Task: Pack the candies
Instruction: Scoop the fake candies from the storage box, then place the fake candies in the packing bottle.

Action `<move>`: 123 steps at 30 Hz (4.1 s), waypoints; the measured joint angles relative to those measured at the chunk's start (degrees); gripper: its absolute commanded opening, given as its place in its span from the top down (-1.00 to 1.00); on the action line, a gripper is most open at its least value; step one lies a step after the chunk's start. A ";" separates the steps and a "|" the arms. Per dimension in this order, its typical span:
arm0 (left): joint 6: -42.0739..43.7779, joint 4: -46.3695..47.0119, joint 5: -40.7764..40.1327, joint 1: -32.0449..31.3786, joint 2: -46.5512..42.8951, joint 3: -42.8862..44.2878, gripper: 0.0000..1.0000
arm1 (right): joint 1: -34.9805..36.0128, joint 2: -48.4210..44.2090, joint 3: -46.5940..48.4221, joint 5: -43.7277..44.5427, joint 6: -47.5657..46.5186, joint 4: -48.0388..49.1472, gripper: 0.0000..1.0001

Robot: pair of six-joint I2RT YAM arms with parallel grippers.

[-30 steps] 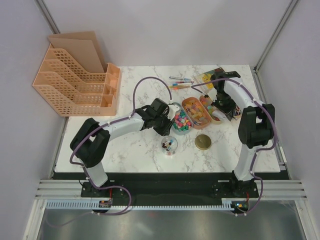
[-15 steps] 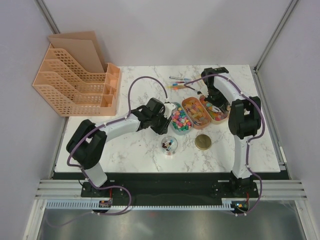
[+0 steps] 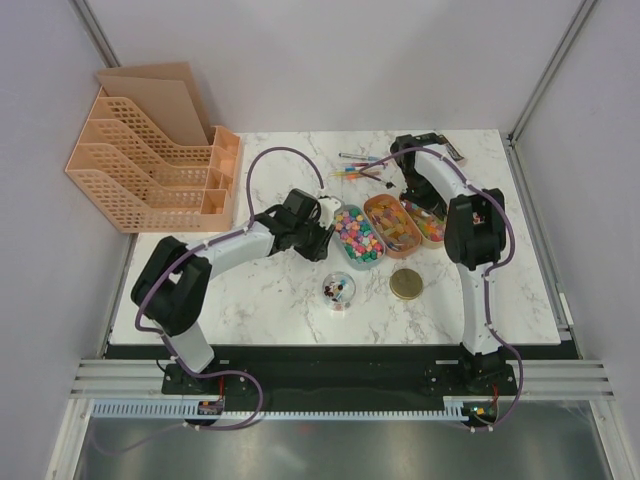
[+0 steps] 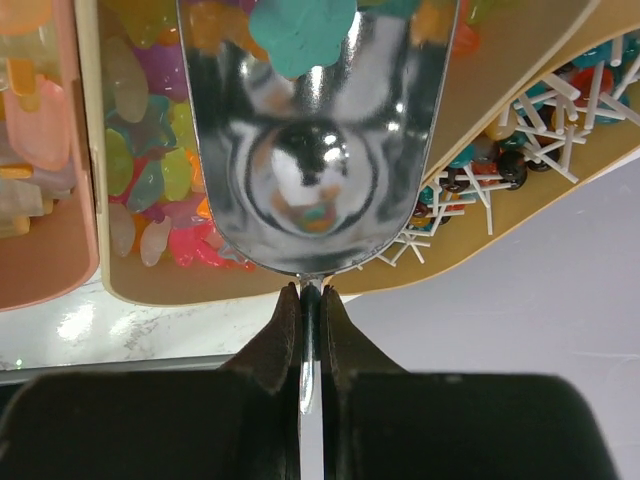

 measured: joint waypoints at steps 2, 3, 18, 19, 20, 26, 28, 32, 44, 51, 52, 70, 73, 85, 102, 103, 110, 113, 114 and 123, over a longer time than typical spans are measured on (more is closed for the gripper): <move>0.00 -0.02 0.00 0.00 0.24 0.24 0.29 | -0.24 0.22 -0.02 -0.46 0.00 -0.04 0.99; 0.02 -0.02 0.00 0.00 0.42 0.42 0.29 | -0.37 0.22 -0.13 -1.09 0.00 0.02 0.99; 0.02 -1.75 0.04 1.55 1.46 2.29 0.11 | -4.92 0.20 -3.06 -13.70 0.02 1.27 0.99; 0.02 -1.97 0.04 1.99 1.57 2.47 0.11 | -5.20 0.22 -3.06 -14.49 0.02 1.25 0.99; 0.04 -2.10 0.04 2.64 1.68 2.73 0.11 | -5.42 0.20 -3.19 -15.17 0.04 1.29 0.99; 1.01 -3.45 -0.02 5.90 1.81 4.33 0.11 | -5.86 -1.09 -5.53 -17.20 0.07 2.67 0.99; 1.33 -3.74 -0.02 6.84 1.81 4.87 0.11 | -5.88 -2.43 -7.58 -17.92 0.07 3.91 0.99; 2.14 -4.17 -0.02 8.28 1.86 5.51 0.11 | -5.86 -5.53 -12.76 -19.26 0.00 6.40 0.99; 3.02 -5.84 0.24 10.54 3.32 10.78 0.11 | -5.84 -13.42 -22.99 -22.36 0.04 14.95 0.99; 3.30 -7.87 0.24 10.54 3.72 14.45 0.10 | -5.38 -16.79 -22.99 -23.67 0.13 15.67 0.99; 3.56 -8.33 0.24 10.54 3.72 14.69 0.10 | -5.33 -17.57 -22.88 -23.67 0.11 15.30 1.00; 5.14 -9.66 -6.54 17.73 -3.67 6.49 -0.21 | 7.65 -39.34 -32.30 -18.97 -19.54 7.28 0.99; 5.11 -9.05 -9.94 19.61 -4.92 3.67 -0.46 | 13.51 -40.09 -34.75 -17.64 -20.79 6.73 0.99; 4.94 -5.68 -18.34 19.32 -14.78 -4.15 -0.36 | 31.69 -34.47 -34.88 -7.06 -16.81 2.29 0.99; 4.87 -3.43 -19.71 19.32 -20.11 -6.54 -0.35 | 41.13 -28.94 -32.96 10.38 -12.85 2.10 0.99; 4.87 -3.41 -19.71 19.32 -20.11 -6.54 -0.35 | 41.44 -28.94 -33.46 11.54 -12.92 2.12 0.99; 4.83 -3.23 -19.69 19.32 -20.11 -6.54 -0.35 | 43.98 -28.94 -35.06 15.72 -13.70 1.73 1.00; 4.81 -3.02 -19.69 19.32 -20.11 -6.54 -0.35 | 45.24 -28.94 -35.32 16.94 -13.90 1.57 0.99; 4.81 -2.97 -19.69 19.32 -20.11 -6.56 -0.35 | 45.68 -28.94 -35.32 17.35 -13.92 1.53 0.99; 4.42 -2.95 -19.30 19.32 -20.11 -6.56 -0.38 | 48.72 -28.94 -35.89 21.66 -14.53 1.49 0.99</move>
